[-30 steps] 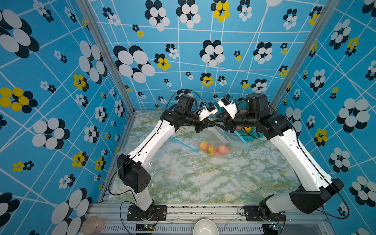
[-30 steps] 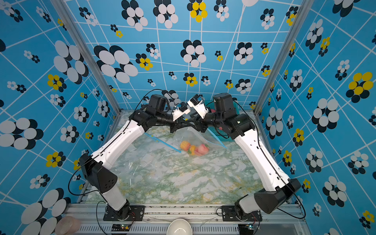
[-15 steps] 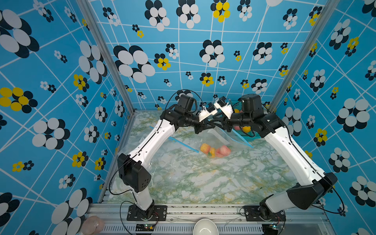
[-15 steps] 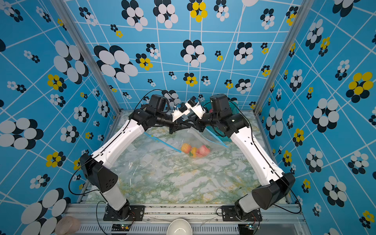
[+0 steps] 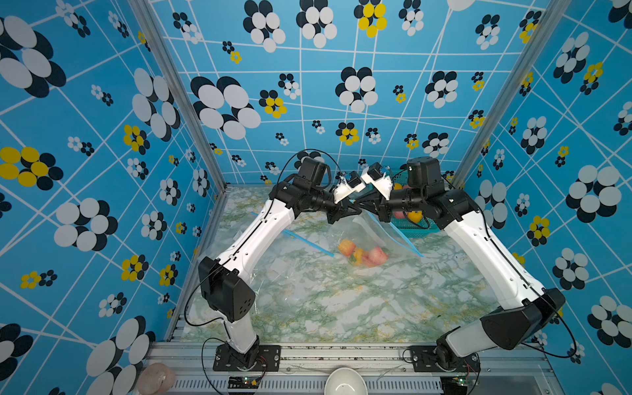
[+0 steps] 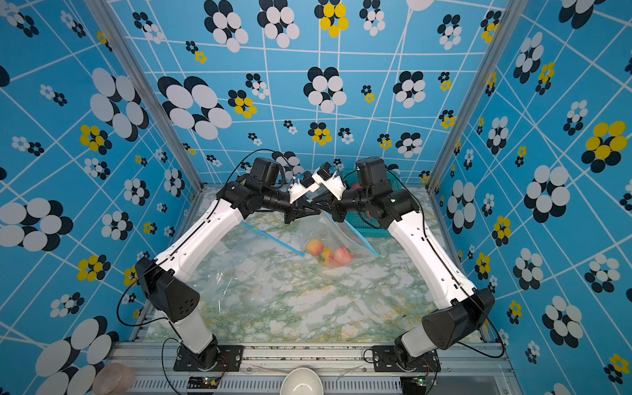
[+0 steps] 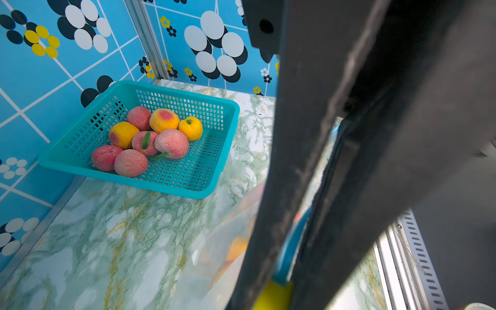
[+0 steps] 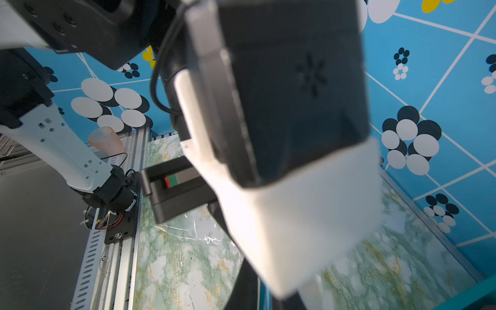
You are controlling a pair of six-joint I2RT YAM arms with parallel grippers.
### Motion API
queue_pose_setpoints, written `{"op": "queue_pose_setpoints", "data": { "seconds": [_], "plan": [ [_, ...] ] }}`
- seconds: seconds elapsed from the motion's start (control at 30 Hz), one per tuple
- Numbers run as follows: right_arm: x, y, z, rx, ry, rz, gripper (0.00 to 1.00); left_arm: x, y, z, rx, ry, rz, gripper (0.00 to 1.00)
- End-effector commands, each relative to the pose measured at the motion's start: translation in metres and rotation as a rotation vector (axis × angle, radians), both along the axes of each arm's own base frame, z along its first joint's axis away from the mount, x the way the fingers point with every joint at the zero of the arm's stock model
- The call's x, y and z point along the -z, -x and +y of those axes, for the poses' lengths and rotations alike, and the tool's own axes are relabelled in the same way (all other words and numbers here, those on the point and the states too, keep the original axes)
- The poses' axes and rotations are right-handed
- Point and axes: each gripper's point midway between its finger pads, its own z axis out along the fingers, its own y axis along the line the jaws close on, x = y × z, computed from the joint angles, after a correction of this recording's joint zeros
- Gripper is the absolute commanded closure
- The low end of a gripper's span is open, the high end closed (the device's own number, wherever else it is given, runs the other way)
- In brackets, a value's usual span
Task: Place the peach in a zip-top bag and seal the zipper
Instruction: Zip the zipper on the zipper food storage bag.
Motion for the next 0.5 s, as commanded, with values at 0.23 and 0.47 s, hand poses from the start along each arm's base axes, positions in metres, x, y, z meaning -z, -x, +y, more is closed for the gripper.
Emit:
{"op": "queue_pose_setpoints", "data": {
  "seconds": [0.23, 0.47],
  "plan": [
    [0.003, -0.011, -0.039, 0.143, -0.044, 0.049, 1.00, -0.007, 0.002, -0.003, 0.017, 0.014, 0.011, 1.00],
    [0.028, -0.013, -0.058, 0.246, 0.001, 0.110, 1.00, -0.007, -0.005, 0.001, -0.015, 0.021, 0.019, 1.00]
  ]
}}
